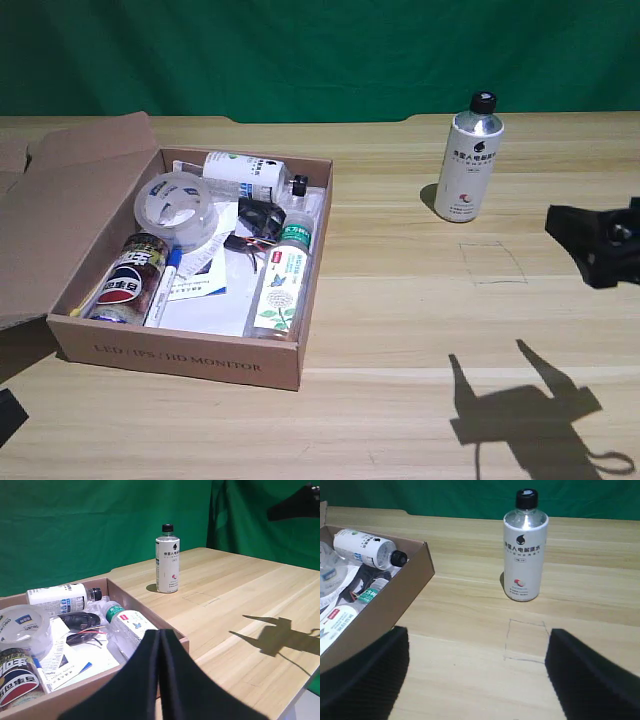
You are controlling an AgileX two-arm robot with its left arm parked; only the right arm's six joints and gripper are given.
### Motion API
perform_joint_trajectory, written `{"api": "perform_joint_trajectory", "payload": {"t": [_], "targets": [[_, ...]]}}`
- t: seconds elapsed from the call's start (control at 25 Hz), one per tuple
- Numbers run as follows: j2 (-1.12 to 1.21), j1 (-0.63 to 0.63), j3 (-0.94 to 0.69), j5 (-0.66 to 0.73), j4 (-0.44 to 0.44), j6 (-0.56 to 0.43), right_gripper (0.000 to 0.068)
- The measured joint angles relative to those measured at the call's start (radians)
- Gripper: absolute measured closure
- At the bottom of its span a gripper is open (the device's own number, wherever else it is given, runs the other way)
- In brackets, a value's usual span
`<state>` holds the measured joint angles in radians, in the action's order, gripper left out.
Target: Place the white bottle into the box.
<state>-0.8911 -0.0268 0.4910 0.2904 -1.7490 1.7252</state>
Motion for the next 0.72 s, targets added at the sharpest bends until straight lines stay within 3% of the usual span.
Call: {"api": "perform_joint_trajectory", "payload": {"t": [0.28, 0.52, 0.72], "targets": [[-0.333, 0.000, 0.193, -0.004, 0.000, -0.002, 0.0007], [-0.530, 0.002, 0.298, 0.003, -0.001, -0.002, 0.0050], [-0.642, 0.134, 0.384, -0.211, 0.001, -0.002, 0.0064]]}}
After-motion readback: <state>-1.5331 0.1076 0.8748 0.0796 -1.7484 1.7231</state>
